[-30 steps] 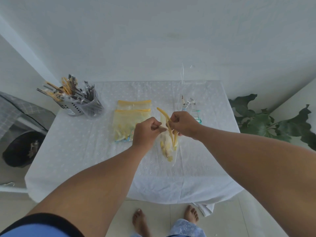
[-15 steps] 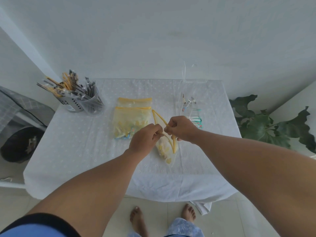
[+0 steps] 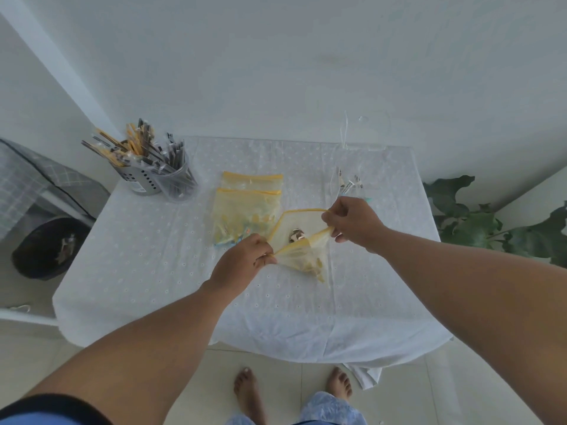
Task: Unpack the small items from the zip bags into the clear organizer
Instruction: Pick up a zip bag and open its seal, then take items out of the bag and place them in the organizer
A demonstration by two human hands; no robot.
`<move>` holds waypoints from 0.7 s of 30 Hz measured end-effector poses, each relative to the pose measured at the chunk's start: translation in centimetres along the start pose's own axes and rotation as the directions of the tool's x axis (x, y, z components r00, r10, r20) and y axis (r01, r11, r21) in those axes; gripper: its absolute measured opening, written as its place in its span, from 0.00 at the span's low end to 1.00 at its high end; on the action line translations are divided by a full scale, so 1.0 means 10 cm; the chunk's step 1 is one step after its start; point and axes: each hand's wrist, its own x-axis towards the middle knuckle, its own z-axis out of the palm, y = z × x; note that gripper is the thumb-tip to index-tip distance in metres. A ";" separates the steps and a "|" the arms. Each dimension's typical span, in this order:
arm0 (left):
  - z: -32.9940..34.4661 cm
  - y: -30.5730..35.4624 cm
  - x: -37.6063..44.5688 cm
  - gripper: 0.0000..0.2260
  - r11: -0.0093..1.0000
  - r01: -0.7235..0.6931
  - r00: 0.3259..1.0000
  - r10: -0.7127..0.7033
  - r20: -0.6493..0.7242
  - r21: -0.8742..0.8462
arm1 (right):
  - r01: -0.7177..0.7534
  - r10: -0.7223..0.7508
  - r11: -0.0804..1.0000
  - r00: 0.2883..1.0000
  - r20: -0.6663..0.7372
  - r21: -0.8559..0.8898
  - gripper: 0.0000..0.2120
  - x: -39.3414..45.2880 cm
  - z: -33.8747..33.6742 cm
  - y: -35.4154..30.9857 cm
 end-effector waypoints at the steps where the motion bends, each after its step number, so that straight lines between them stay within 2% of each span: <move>1: 0.01 0.00 -0.01 0.09 1.000 -0.009 1.000 0.009 -0.013 0.016 | 0.007 -0.007 1.000 1.000 -0.008 -0.002 0.07 0.02 -0.03 -0.03; 4: 0.08 0.02 -0.04 0.08 0.999 -0.024 0.999 0.025 -0.030 0.036 | 0.029 -0.030 0.998 0.999 -0.011 -0.057 0.07 0.04 -0.08 -0.05; 8: 0.23 0.09 -0.10 0.06 1.000 0.007 1.000 -0.007 -0.016 0.009 | 0.076 -0.067 0.962 0.997 0.043 -0.261 0.11 0.00 -0.02 0.02; 11: 0.29 0.16 -0.14 0.05 0.999 0.040 0.999 -0.040 -0.017 -0.016 | 0.210 -0.228 0.866 0.973 0.015 -0.454 0.20 -0.07 0.09 0.06; 13: 0.31 0.19 -0.15 0.04 0.999 0.046 0.999 -0.047 -0.024 -0.015 | 0.383 -0.459 0.715 0.888 0.021 -0.585 0.19 -0.10 0.19 0.00; 15: 0.33 0.20 -0.15 0.05 0.998 0.060 0.998 -0.060 -0.034 -0.010 | 0.572 -0.634 0.529 0.757 0.155 -0.627 0.10 -0.10 0.32 -0.11; 16: 0.33 0.20 -0.14 0.05 0.998 0.065 0.997 -0.065 -0.038 -0.010 | 0.629 -0.633 0.477 0.731 0.257 -0.614 0.06 -0.08 0.41 -0.16; 17: 0.33 0.20 -0.14 0.05 0.997 0.073 0.996 -0.074 -0.040 -0.016 | 0.638 -0.562 0.475 0.750 0.349 -0.606 0.05 -0.06 0.50 -0.20; 18: 0.34 0.21 -0.14 0.06 0.996 0.081 0.996 -0.082 -0.042 -0.022 | 0.595 -0.439 0.516 0.801 0.406 -0.616 0.07 -0.03 0.60 -0.21; 19: 0.34 0.21 -0.14 0.06 0.996 0.084 0.995 -0.085 -0.044 -0.026 | 0.518 -0.308 0.564 0.855 0.418 -0.644 0.09 0.02 0.68 -0.19; 21: 0.34 0.21 -0.13 0.06 0.996 0.086 0.995 -0.087 -0.050 -0.024 | 0.336 -0.131 0.656 0.932 0.337 -0.676 0.12 0.11 0.80 -0.11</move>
